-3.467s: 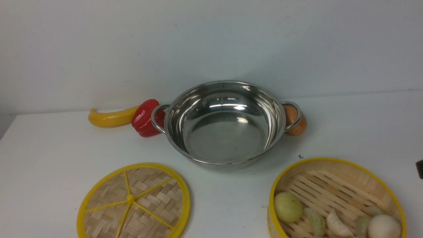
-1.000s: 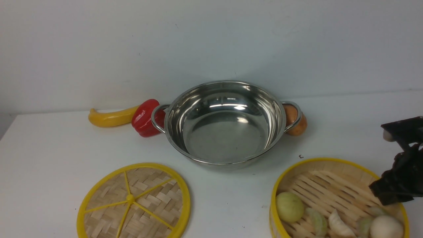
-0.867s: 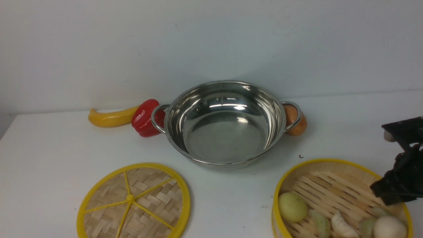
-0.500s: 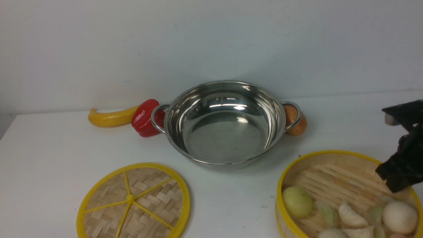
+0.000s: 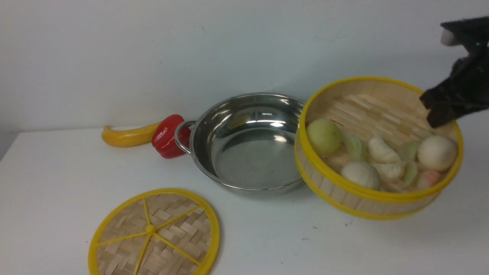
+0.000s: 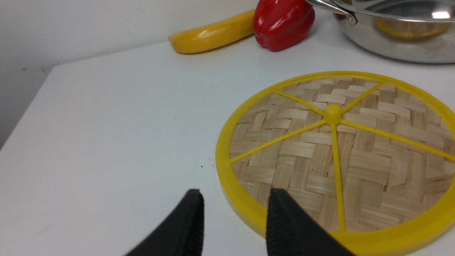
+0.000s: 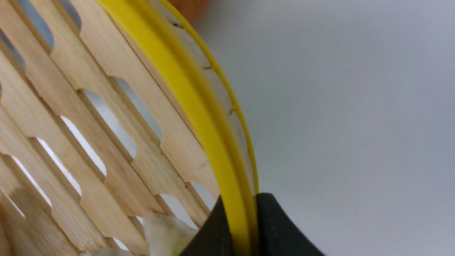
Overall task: Place the steamer in the pot on the white table, and put the lid on the steamer.
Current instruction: 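Place the bamboo steamer basket of food into the steel pot with the right gripper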
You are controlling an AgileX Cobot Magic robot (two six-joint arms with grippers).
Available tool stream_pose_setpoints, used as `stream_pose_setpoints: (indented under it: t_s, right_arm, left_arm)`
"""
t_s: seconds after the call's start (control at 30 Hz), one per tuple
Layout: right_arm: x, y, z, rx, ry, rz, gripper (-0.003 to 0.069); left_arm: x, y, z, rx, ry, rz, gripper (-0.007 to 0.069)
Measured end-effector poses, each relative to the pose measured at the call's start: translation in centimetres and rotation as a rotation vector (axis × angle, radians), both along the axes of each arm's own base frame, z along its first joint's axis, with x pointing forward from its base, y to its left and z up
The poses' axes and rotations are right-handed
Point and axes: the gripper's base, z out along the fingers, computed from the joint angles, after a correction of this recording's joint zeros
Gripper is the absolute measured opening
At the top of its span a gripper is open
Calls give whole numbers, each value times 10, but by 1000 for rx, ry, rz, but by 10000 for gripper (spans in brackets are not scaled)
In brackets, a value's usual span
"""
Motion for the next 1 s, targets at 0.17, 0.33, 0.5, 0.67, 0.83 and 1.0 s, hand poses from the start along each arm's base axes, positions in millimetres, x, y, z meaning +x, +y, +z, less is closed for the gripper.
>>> stream_pose_setpoints:
  t_s: [0.17, 0.33, 0.5, 0.67, 0.83, 1.0]
  right_arm:
    - [43, 56, -4, 18, -60, 101, 69]
    - [79, 104, -23, 62, -94, 133, 69]
    - [106, 123, -42, 98, -130, 133, 69]
    - [122, 130, -53, 137, -159, 119, 69]
    - [128, 132, -76, 130, -124, 117, 69]
    - [130, 132, -85, 120, -106, 118, 69]
  left_arm:
    - [0, 0, 0, 0, 0, 0, 241]
    - [0, 0, 0, 0, 0, 0, 241]
    - [0, 0, 0, 0, 0, 0, 241]
    - [0, 0, 0, 0, 0, 0, 241]
    - [0, 0, 0, 0, 0, 0, 241]
    - [0, 0, 0, 0, 0, 0, 241]
